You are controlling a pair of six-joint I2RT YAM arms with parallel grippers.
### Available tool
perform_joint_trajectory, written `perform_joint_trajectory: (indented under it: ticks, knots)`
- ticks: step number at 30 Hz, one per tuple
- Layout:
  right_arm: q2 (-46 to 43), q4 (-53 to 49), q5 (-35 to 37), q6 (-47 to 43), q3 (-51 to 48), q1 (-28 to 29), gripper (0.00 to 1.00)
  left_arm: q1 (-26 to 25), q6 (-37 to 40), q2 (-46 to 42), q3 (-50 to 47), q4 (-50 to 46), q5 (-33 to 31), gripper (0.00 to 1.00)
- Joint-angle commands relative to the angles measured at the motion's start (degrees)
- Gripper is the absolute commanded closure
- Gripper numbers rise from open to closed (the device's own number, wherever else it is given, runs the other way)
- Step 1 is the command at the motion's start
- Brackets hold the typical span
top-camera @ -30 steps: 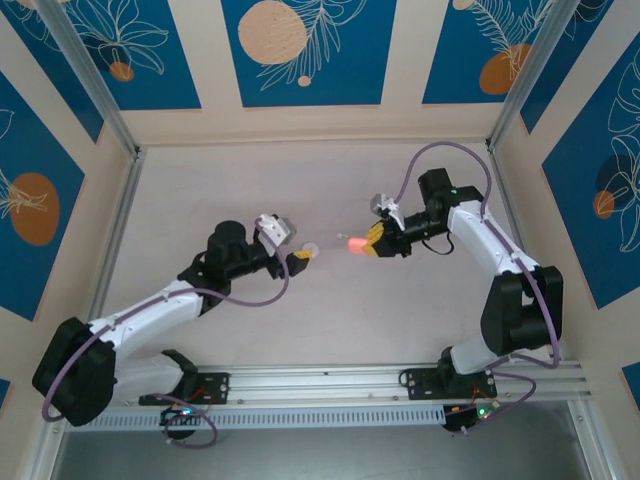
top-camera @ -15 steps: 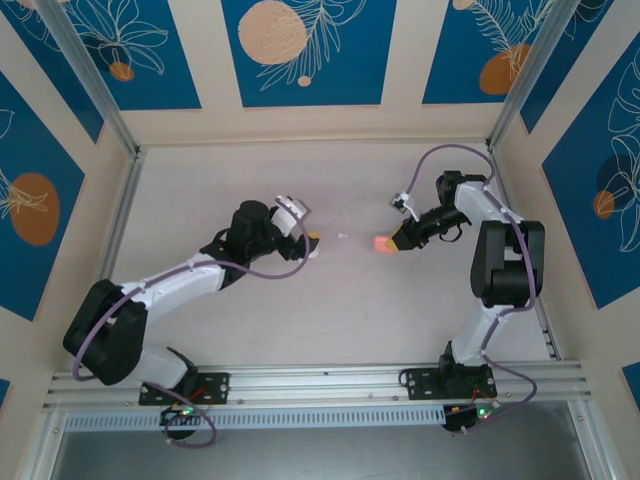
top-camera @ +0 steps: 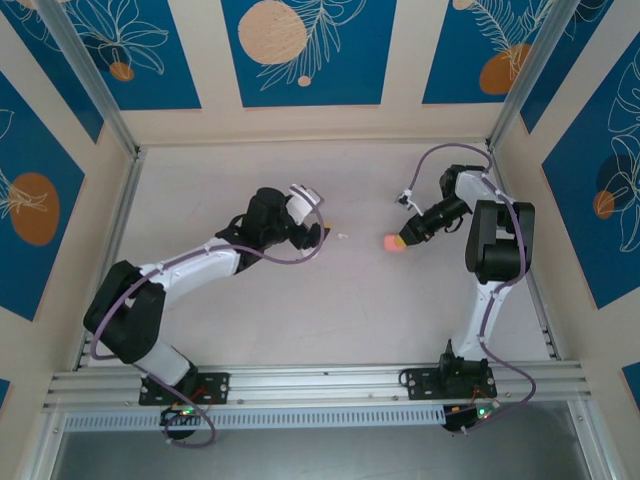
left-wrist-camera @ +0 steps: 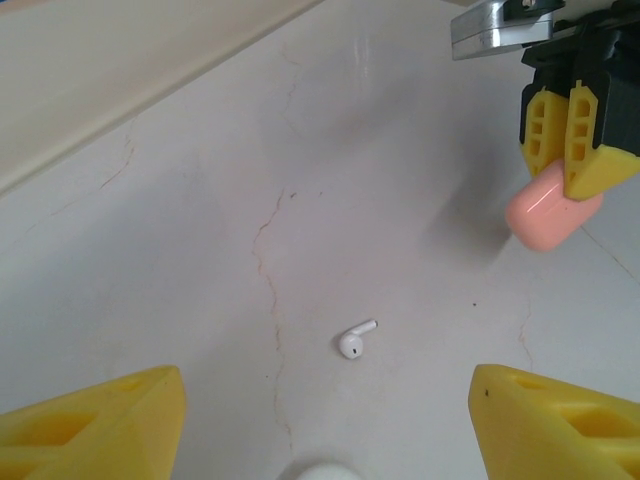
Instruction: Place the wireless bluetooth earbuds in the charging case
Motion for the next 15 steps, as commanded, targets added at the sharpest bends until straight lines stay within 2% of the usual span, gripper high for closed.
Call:
perform_joint_trajectory:
  ticks: [1,15]
  knots:
    - [1.5,-2.8,0.7,0.3,1.3,-0.4,0.82,-1.1,0.8,1.5,2.9,-1.8,-0.8,0.27]
    - [6.4,-4.7,2.2,0.6,4.8,-0.2,0.81,-2.2,1.3,2.4,4.6,-2.5,-2.8,0.27]
